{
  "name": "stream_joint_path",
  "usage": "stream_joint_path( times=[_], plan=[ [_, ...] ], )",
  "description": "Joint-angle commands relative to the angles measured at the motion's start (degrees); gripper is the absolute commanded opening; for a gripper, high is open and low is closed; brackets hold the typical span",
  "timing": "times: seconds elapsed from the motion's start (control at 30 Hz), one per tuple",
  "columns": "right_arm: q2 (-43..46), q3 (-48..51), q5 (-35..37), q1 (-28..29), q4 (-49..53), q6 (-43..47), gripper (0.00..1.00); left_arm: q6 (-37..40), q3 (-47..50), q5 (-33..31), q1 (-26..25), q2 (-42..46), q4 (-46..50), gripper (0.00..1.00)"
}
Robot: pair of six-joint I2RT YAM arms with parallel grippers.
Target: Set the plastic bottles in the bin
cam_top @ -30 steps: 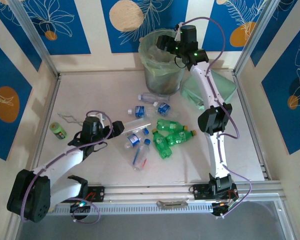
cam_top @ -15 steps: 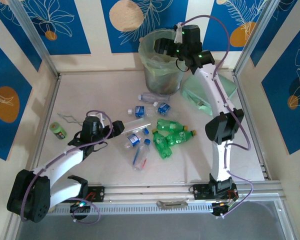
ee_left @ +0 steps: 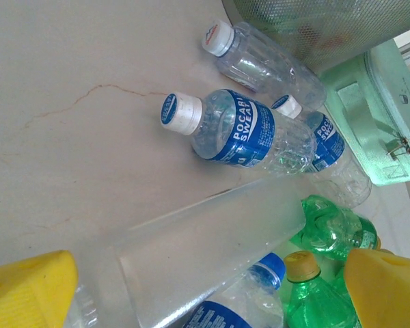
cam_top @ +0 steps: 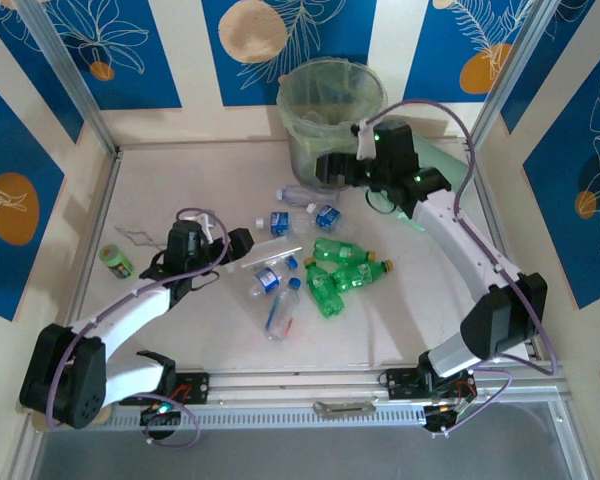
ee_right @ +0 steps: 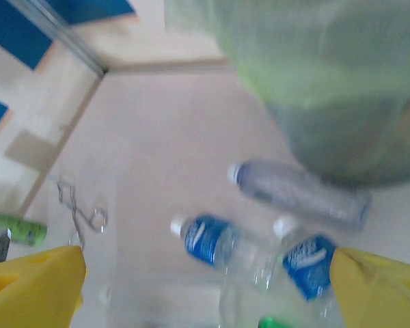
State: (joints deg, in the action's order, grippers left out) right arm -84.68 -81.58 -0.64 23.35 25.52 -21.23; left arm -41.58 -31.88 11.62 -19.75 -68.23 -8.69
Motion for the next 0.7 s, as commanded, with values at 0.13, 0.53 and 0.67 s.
stream_joint_path(
  times=[0.13,0.53,0.67],
  plan=[
    [4.35,10.12,-0.14,6.90,7.68,-4.96,0.91,-1.55,-3.33,1.70,-0.07,-2.61,-2.57,1.00],
    [1.20,16.72,7.05,18.41,12.90,-14.40,0.87,5.87,-7.09,-4.66,0.15,0.87,7.72,1.00],
    [-1.22,15.70,12.49,20.75,17.13,-15.33,0.86,5.80,-6.58,-5.14,0.19,0.90,7.57,1.00]
  ],
)
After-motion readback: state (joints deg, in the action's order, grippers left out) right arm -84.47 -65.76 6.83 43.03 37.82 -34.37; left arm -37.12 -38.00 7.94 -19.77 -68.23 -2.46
